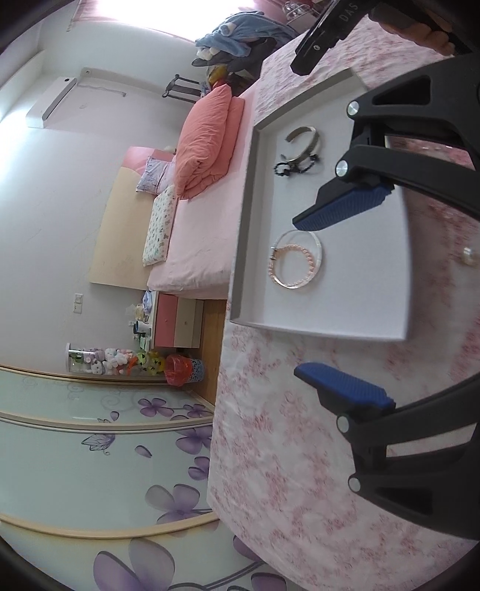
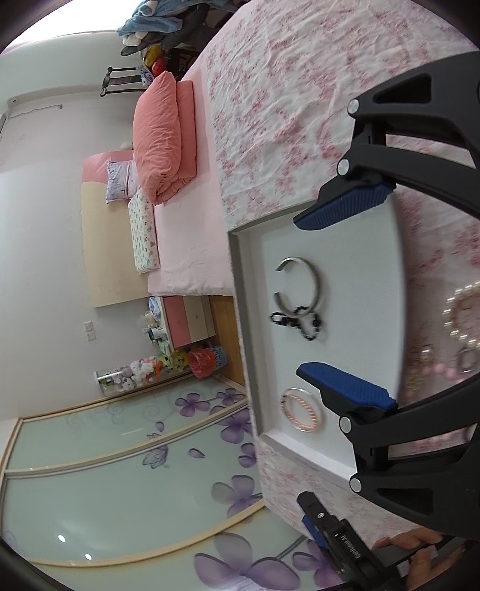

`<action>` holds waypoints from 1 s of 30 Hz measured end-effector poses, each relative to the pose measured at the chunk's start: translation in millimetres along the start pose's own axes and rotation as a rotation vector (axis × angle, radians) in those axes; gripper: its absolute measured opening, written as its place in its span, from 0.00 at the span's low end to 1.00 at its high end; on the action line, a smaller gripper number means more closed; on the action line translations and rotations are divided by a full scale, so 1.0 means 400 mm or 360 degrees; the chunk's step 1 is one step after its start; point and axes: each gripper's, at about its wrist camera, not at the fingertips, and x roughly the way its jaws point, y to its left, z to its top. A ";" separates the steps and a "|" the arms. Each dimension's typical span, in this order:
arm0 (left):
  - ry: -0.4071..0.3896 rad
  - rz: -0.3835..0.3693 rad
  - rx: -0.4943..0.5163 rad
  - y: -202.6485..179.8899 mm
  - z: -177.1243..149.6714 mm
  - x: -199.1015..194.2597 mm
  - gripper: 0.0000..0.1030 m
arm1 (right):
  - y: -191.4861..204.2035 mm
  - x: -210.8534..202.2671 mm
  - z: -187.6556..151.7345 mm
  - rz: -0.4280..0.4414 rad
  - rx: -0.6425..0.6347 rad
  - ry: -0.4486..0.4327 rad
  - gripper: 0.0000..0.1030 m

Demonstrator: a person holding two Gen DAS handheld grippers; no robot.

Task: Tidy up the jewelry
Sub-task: 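Grasp the dark red bead necklace with the left tool while the right tool grasps the white pearl bracelet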

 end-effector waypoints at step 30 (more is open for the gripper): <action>0.0267 -0.0136 0.0296 -0.020 -0.214 -0.093 0.75 | -0.097 0.033 -0.169 -0.0408 -0.0048 0.0402 0.10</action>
